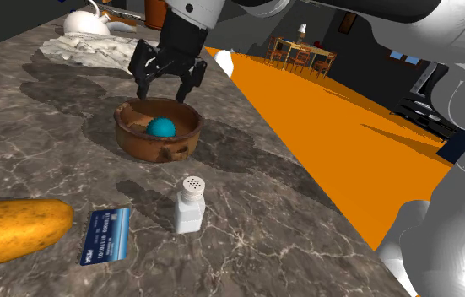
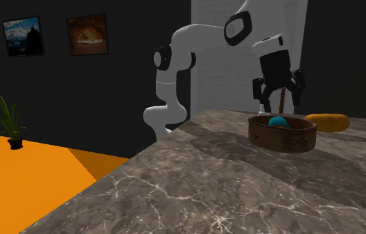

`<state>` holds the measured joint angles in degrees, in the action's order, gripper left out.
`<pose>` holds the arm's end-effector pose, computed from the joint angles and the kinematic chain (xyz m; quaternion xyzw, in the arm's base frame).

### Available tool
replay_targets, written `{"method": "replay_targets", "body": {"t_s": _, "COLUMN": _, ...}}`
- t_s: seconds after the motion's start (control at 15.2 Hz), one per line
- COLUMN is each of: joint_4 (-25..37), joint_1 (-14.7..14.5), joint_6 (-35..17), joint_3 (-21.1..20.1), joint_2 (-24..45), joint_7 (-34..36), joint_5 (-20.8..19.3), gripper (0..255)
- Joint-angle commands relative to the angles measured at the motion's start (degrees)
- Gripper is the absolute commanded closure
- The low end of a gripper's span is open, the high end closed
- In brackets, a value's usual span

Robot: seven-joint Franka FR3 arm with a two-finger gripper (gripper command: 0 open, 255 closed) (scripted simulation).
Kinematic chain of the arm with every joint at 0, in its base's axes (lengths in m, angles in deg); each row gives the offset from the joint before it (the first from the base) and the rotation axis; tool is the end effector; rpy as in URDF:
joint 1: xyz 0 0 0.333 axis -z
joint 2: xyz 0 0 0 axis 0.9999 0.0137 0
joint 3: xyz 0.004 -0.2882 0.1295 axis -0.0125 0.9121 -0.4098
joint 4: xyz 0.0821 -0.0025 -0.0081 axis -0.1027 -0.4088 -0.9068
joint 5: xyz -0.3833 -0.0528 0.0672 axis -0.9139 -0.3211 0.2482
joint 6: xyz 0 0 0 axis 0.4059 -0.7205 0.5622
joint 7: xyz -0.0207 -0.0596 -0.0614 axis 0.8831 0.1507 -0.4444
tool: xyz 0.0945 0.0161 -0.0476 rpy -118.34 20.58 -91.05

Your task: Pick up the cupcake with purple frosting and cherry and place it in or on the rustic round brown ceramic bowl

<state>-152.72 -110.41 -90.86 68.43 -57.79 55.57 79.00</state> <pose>0.5034 0.3651 0.6129 -0.9899 -0.0690 -0.0678 0.1034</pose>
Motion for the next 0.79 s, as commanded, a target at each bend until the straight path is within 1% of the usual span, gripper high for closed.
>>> {"method": "replay_targets", "body": {"t_s": 0.0, "joint_4": 0.00, "joint_1": 0.00, "joint_6": 0.00, "joint_3": 0.00, "joint_2": 0.00, "joint_7": 0.00, "joint_5": 0.00, "gripper": 0}}
{"method": "replay_targets", "body": {"t_s": 0.26, "joint_4": 7.23, "joint_1": 0.25, "joint_6": 7.27, "joint_3": 0.16, "joint_2": -0.02, "joint_7": 0.09, "joint_5": 0.01, "gripper": 0}}
{"method": "replay_targets", "body": {"t_s": 0.73, "joint_4": 7.23, "joint_1": 0.25, "joint_6": 7.27, "joint_3": 0.16, "joint_2": -0.02, "joint_7": 0.09, "joint_5": 0.01, "gripper": 0}}
